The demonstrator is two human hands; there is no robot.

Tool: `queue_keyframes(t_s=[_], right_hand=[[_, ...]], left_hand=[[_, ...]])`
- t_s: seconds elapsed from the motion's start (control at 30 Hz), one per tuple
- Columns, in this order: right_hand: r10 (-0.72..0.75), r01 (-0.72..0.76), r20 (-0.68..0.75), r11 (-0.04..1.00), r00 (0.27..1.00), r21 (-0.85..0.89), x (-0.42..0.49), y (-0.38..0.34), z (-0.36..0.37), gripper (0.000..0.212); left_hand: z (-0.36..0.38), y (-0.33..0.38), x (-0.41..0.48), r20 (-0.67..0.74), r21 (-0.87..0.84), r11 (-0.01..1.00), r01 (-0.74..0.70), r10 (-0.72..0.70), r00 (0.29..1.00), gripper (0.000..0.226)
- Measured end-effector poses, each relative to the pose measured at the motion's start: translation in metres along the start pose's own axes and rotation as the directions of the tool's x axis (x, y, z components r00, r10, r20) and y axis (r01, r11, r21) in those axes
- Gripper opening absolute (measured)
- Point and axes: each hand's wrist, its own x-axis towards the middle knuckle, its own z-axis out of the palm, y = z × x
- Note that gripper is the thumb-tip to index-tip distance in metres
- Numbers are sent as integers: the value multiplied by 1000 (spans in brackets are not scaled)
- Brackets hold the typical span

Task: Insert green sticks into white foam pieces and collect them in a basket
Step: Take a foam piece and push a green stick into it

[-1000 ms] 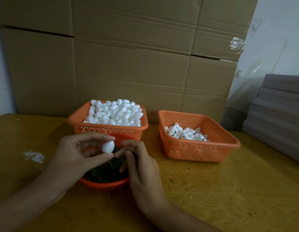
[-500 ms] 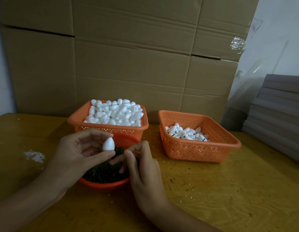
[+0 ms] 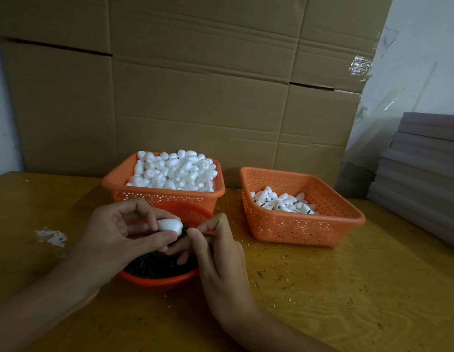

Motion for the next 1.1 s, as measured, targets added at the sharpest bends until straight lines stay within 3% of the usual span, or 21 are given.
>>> queue_keyframes(t_s=[0.17,0.33,0.53,0.83,1.1], right_hand=[[-13,14,-5,996,1000,84,0,1,-1,16],[-35,38,-40,995,999,92,2,2,-3,16],[-7,14,-73,995,997,95,1,4,-3,9],[3,0,-97,1000,995,27,2,5,-2,19],[-26,26,-49,1000,998,5,0,1,-1,4]], left_hand=[[3,3,-1,15,11,1000,-22,22,1000,27],[0,4,0,49,-6,1000,2,-2,999,47],[-3,2,1,62,40,999,-1,-1,998,32],[0,-4,2,-33,-25,1000,8,-8,999,34],[-4,-7,2,10,9,1000,-1,1,1000,35]])
